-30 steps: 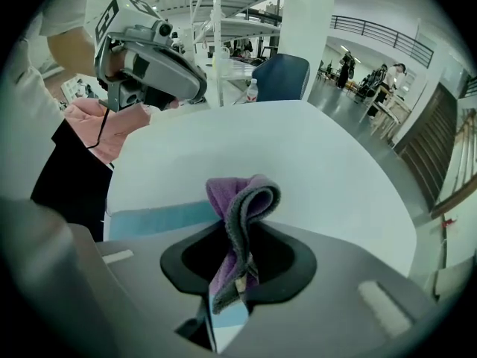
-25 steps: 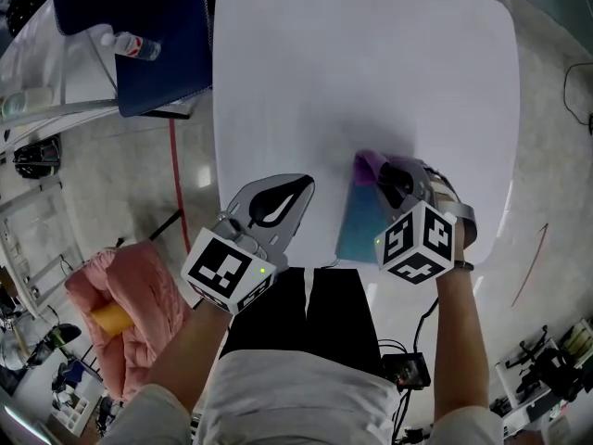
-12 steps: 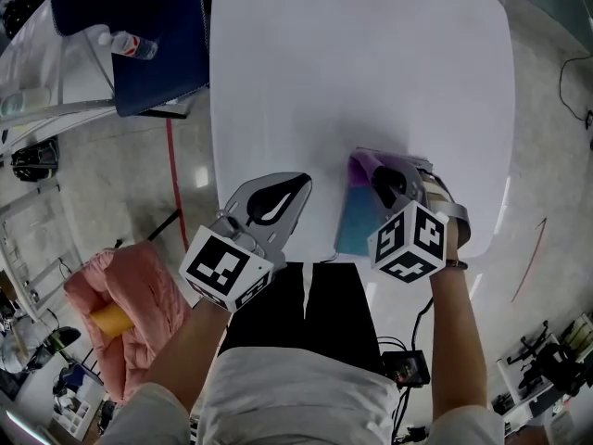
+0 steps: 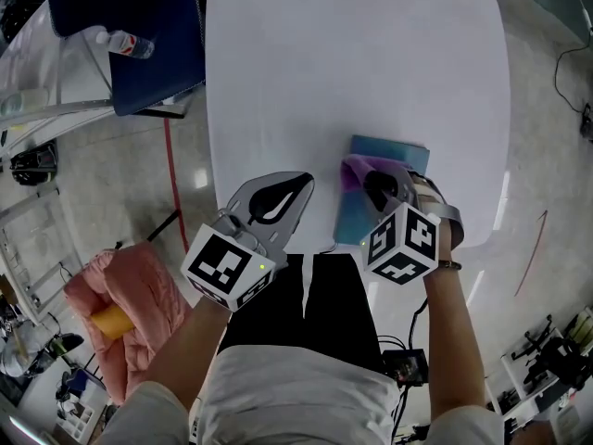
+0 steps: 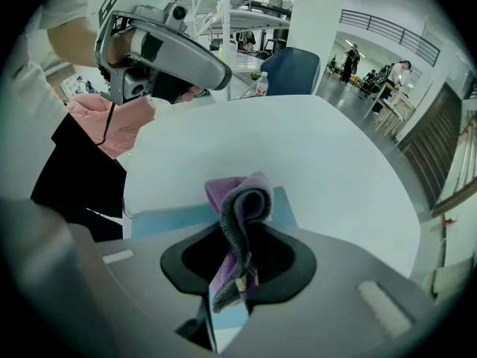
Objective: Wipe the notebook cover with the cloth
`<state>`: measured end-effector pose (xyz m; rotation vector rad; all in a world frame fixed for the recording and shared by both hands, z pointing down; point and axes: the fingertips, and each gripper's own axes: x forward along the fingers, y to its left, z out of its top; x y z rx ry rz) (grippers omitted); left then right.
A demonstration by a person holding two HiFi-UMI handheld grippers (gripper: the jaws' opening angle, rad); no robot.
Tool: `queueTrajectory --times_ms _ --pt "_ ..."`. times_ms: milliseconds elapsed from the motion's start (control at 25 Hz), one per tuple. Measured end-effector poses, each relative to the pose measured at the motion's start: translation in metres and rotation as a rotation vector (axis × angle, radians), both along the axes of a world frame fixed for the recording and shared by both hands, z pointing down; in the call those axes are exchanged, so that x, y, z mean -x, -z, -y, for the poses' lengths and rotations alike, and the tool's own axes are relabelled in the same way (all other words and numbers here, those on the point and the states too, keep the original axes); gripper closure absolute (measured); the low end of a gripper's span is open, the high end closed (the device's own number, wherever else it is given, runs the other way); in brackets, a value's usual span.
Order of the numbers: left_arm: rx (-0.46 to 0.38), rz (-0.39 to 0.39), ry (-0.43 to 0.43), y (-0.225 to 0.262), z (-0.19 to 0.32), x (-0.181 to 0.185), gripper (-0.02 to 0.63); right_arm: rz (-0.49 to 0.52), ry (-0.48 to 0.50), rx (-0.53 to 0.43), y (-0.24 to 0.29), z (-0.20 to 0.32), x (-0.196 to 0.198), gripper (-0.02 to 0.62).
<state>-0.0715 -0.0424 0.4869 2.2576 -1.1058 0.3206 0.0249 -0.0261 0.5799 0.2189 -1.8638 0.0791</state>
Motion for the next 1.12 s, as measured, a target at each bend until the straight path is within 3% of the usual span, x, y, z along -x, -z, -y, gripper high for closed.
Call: queueTrajectory --times_ms 1120 --pt "-0.012 0.003 -0.072 0.006 -0.029 -0.015 0.606 0.010 -0.027 0.095 0.000 -0.089 -0.004 0.491"
